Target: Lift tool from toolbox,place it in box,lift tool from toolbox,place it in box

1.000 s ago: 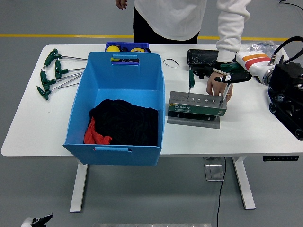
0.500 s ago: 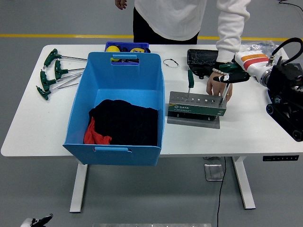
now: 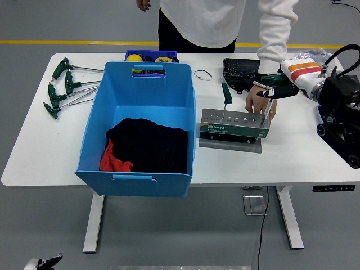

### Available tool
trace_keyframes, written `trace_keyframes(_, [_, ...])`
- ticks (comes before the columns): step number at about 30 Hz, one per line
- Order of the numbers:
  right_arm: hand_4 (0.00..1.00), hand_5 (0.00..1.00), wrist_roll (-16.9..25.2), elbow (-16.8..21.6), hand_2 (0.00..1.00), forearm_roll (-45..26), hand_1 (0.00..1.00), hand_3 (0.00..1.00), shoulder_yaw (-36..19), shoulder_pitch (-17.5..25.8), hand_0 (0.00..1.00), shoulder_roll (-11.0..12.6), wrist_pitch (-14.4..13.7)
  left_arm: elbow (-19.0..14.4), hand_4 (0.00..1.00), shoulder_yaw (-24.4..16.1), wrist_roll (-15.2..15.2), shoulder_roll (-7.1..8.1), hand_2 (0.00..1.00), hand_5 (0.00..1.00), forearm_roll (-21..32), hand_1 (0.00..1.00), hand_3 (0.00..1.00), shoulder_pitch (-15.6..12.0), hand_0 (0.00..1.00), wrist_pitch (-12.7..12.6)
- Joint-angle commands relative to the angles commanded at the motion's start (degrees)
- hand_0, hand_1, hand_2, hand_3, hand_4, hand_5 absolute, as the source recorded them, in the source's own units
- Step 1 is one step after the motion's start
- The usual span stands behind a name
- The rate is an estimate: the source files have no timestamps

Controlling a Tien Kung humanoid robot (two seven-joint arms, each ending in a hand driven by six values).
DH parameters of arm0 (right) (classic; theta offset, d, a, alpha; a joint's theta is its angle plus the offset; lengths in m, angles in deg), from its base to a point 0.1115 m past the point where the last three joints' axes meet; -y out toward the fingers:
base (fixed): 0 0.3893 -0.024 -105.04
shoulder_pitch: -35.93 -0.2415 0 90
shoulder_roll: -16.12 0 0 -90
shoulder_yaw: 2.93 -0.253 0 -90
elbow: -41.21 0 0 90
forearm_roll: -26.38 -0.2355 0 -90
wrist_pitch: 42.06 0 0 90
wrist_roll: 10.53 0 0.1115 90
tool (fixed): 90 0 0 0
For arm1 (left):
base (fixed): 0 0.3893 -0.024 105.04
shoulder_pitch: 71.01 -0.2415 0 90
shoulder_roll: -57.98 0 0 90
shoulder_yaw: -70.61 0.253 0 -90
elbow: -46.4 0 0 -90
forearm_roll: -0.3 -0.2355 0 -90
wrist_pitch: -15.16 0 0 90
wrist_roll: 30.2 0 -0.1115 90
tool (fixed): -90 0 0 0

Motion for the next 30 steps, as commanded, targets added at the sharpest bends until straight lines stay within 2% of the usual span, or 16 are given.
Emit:
trace_keyframes(2, [0.998,0.767,-0.22,0.3,0.019,0.28,0.002,0.036,-0.01,0.01,0.005,0.26,0.3,0.0,0.699,0.36,0.06,0.07,0.73,0.642,-0.1,0.727,0.688,0.05,0.716,0.13])
trace_keyframes(3, [0.941,0.769,-0.31,0.39,0.002,0.32,0.002,0.017,-0.01,0.0,0.002,0.34,0.45,0.0,0.697,0.43,0.06,0.09,0.73,0.638,-0.13,0.727,0.688,0.07,0.717,0.17])
trace_keyframes(18, [0.918,0.782,0.03,2.89,0.002,-0.3,0.002,0.002,-0.81,-0.17,0.002,2.39,1.15,0.0,0.697,-0.26,-0.06,0.24,0.73,0.639,-0.97,0.726,0.691,-0.23,0.717,0.27])
trace_keyframes(23, [0.888,0.775,0.28,5.68,0.002,0.01,0.002,0.002,-1.44,-0.61,0.002,3.79,1.35,0.0,0.696,-0.73,-0.17,0.35,0.731,0.637,-1.5,0.726,0.689,-0.49,0.717,0.36])
trace_keyframes(30, [0.877,0.775,-0.17,10.73,0.002,0.43,0.002,0.002,-2.39,-1.83,0.002,6.37,3.0,0.0,0.698,-1.61,-0.32,0.68,0.731,0.639,-2.51,0.726,0.69,-0.81,0.717,0.43])
